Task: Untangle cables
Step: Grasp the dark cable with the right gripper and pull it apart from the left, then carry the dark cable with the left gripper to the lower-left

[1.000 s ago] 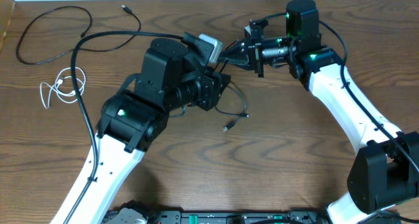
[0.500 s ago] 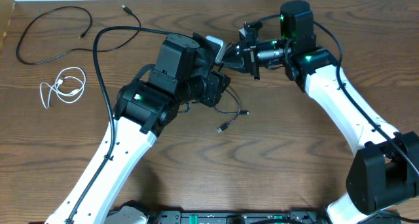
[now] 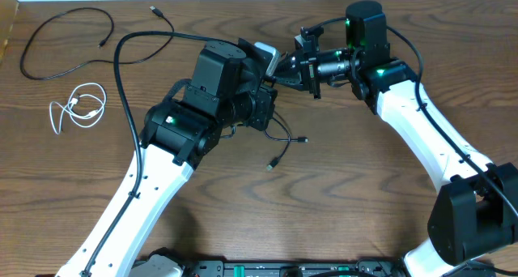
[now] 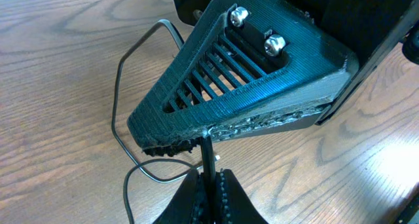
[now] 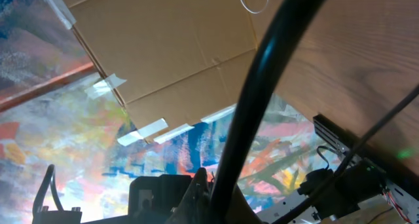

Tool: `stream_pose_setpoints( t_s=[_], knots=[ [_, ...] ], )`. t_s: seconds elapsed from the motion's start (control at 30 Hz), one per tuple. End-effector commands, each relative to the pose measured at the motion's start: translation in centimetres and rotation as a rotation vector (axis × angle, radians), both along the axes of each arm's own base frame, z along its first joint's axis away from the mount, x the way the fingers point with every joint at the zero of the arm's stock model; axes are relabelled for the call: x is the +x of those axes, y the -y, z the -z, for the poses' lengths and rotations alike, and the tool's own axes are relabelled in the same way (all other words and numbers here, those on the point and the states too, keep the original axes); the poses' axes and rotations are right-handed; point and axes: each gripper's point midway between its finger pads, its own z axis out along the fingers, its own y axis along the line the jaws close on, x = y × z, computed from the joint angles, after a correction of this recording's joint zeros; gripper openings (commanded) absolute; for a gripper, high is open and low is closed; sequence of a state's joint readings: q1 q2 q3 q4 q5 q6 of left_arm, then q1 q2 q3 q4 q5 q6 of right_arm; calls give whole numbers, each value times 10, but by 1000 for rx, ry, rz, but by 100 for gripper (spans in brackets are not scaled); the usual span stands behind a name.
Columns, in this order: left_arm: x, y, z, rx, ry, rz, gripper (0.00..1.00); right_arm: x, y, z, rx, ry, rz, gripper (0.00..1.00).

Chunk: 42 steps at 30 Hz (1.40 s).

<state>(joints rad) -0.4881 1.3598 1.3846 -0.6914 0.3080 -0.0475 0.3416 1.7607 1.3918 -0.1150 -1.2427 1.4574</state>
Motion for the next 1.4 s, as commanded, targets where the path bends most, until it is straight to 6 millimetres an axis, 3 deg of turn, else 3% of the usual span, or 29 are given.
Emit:
stream_pose_setpoints(
  t_s=[0.0,0.03,0.1,0.13,0.23,0.27,0.4,0.53,0.67,0.8,0.87,1.1,1.37],
  knots=[
    [2,0,-6,0,24,2,7,-8,-2,-7,21,45,-41,2],
    [2,0,-6,-1,27,2,7,-7,-2,-7,20,62,-40,2],
    [3,0,-9,-13,31,-8,7,-2,0,-5,11,122,-21,13],
    [5,-3,-13,-33,29,-40,7,4,3,-4,3,189,-4,39],
    [7,-12,-25,-78,28,-98,7,12,11,-3,-3,284,13,77],
    [7,-18,-30,-96,32,-123,7,16,17,-3,-5,328,21,98],
    [3,-41,-55,-166,61,-213,8,34,44,-1,-23,473,62,99],
    [-9,-68,-84,-260,90,-320,7,43,73,12,-72,501,98,99],
    [-20,-100,-96,-328,74,-475,7,44,91,28,-126,485,113,99],
    [-28,-158,-91,-350,48,-810,7,40,101,51,-221,437,125,99],
    [-33,-180,-88,-345,46,-894,7,38,104,60,-266,417,126,99],
    [-48,-235,-58,-325,-77,-1155,8,38,108,69,-313,403,134,99],
    [-52,-296,-39,-303,-120,-1384,7,37,110,74,-338,388,139,99]
  ],
)
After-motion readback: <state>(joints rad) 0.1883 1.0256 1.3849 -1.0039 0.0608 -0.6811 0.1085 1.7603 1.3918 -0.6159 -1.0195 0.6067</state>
